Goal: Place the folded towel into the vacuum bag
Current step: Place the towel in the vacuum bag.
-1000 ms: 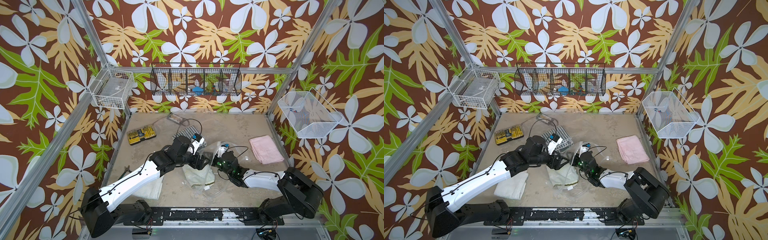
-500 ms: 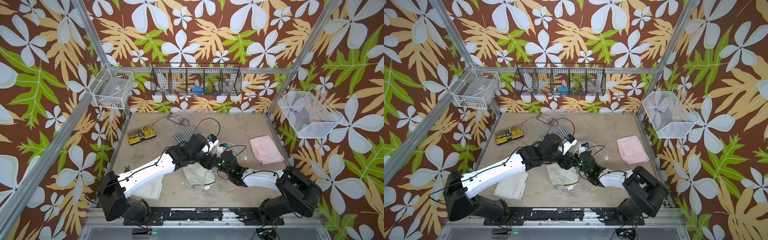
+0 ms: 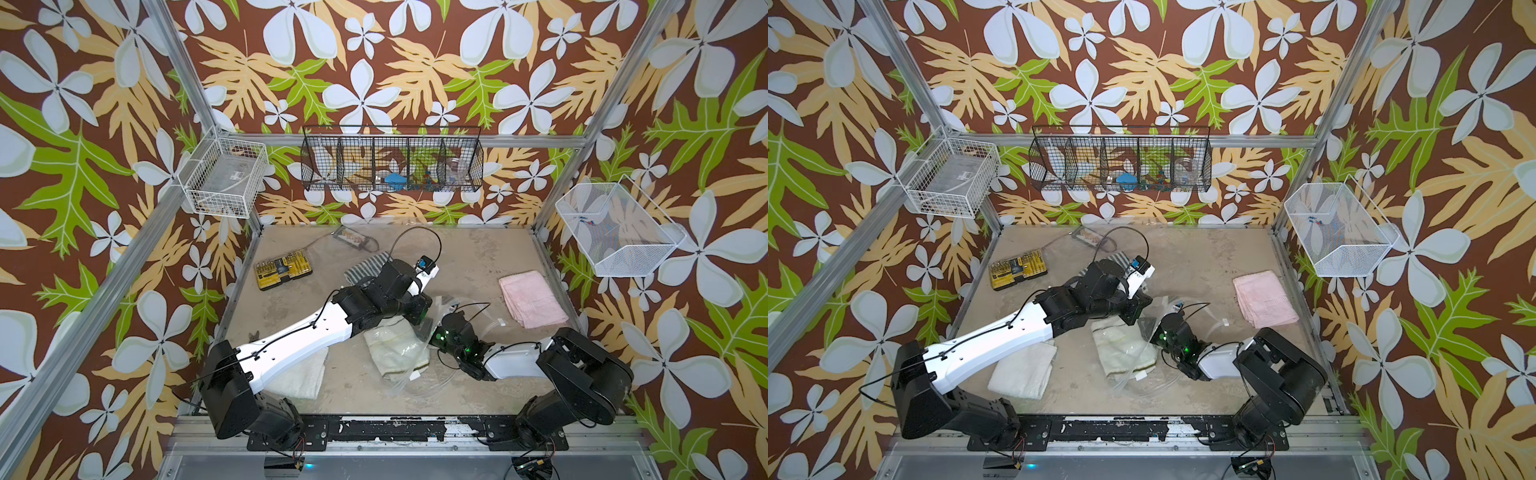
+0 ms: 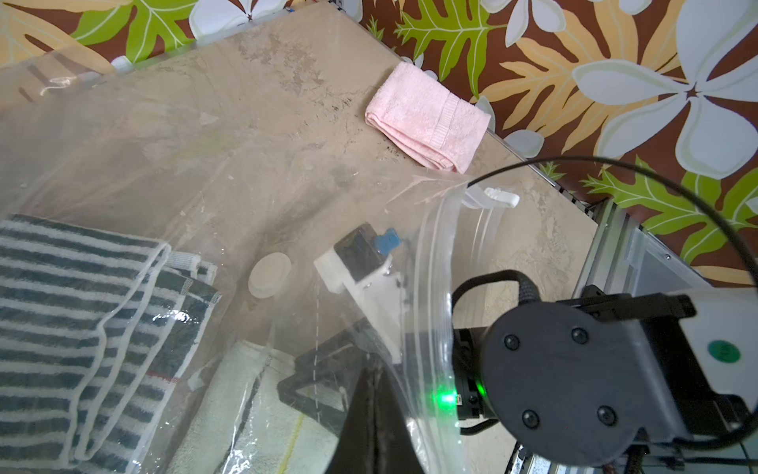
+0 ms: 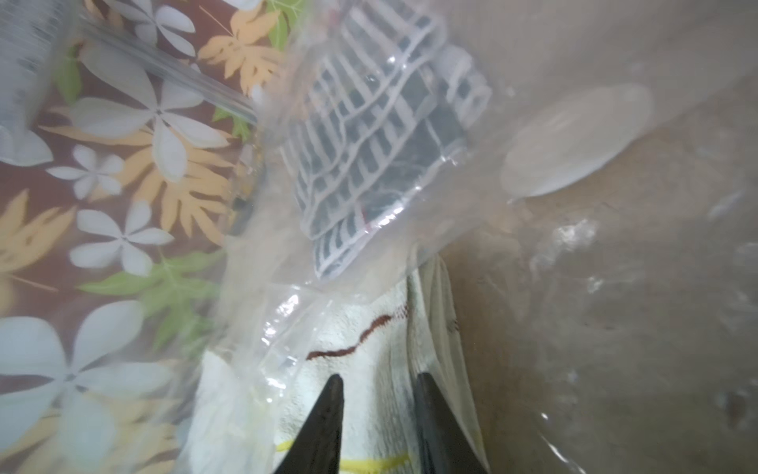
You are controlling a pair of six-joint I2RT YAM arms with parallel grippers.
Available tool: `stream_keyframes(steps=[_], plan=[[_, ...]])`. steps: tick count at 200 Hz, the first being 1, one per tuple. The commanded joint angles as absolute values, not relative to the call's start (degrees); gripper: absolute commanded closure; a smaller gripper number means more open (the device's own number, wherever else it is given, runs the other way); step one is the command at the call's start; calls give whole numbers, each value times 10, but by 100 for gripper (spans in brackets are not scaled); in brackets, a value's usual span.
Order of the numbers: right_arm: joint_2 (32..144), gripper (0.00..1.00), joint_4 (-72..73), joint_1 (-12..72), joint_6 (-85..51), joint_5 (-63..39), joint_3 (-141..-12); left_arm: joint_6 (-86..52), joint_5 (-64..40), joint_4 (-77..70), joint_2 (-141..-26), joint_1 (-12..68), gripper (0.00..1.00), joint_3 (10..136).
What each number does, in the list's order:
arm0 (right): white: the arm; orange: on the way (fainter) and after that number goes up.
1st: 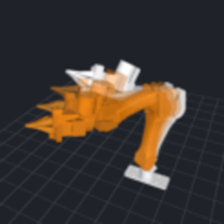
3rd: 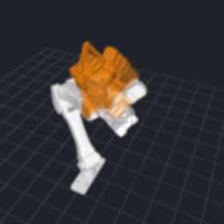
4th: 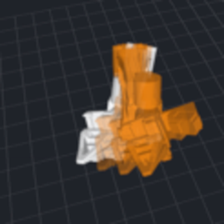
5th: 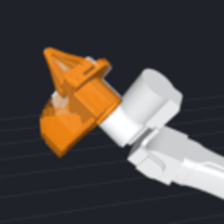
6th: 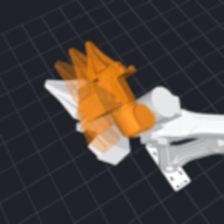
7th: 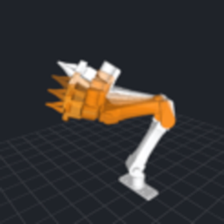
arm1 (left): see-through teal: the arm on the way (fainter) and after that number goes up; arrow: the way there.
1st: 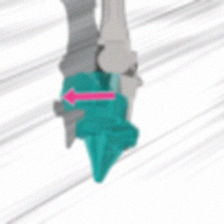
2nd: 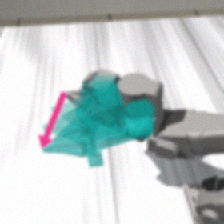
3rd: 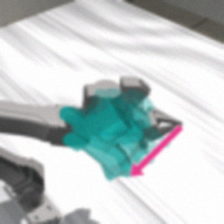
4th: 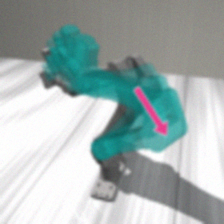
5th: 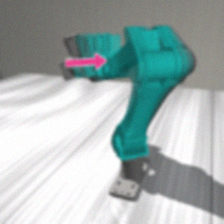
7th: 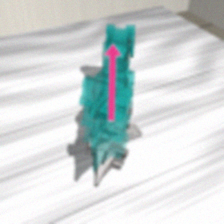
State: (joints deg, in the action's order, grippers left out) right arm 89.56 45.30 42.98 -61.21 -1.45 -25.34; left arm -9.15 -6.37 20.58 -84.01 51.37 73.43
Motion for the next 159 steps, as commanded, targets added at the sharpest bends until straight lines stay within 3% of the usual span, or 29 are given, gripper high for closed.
stream_keyframes(steps=[1, 17, 25, 79, 115, 146, 159], plan=[[892, 68, 475, 430, -615, -14, -263, -84, -82, 205, -839, 513, 94, 733], [890, 68, 471, 431, -614, -17, -268, -82, -102, 218, -842, 517, 63, 735], [889, 68, 473, 430, -614, -20, -270, -77, -103, 225, -843, 523, 54, 734], [879, 68, 469, 430, -614, -24, -270, -73, -116, 231, -855, 539, 46, 733], [868, 68, 464, 430, -612, -23, -268, -55, -46, 232, -878, 539, 60, 740], [864, 68, 467, 430, -622, -20, -252, -60, -32, 215, -884, 539, 96, 760], [869, 68, 482, 430, -634, -15, -236, -69, -32, 204, -872, 540, 100, 762]])
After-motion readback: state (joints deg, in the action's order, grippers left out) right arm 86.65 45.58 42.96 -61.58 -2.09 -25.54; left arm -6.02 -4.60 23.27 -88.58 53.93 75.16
